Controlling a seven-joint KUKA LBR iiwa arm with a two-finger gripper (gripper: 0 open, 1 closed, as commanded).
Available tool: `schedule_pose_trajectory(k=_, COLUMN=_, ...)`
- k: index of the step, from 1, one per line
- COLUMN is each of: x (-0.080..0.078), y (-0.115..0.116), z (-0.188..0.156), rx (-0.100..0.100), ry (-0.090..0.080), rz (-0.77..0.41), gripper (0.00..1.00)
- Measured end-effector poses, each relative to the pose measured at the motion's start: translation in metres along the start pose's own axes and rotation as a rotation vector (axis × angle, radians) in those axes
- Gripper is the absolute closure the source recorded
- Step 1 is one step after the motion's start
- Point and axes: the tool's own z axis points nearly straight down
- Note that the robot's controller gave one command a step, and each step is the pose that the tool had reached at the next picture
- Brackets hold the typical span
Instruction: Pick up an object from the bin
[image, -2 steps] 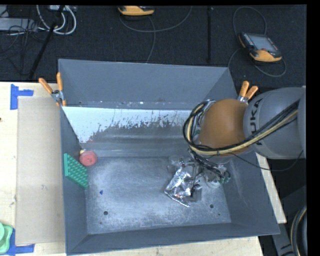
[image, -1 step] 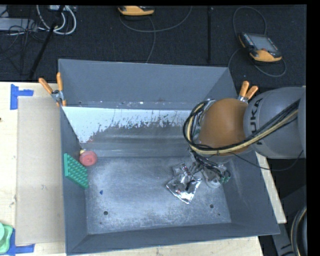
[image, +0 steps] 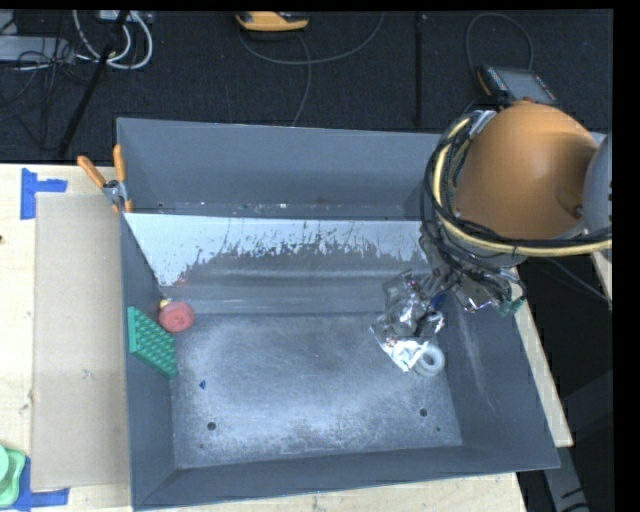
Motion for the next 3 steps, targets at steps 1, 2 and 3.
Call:
schedule_pose_trajectory(k=1, x=-0.006, y=0.020, z=0.066, rx=-0.008, ry=0.014, rz=-0.010, gripper=1.00)
schedule_pose_trajectory(k=2, x=-0.018, y=0.015, z=-0.070, rx=0.001, ry=-0.002, rz=-0.031, gripper=1.00)
schedule_pose_trajectory(k=3, x=-0.016, y=0.015, z=-0.065, rx=-0.003, ry=0.006, rz=-0.027, gripper=1.00)
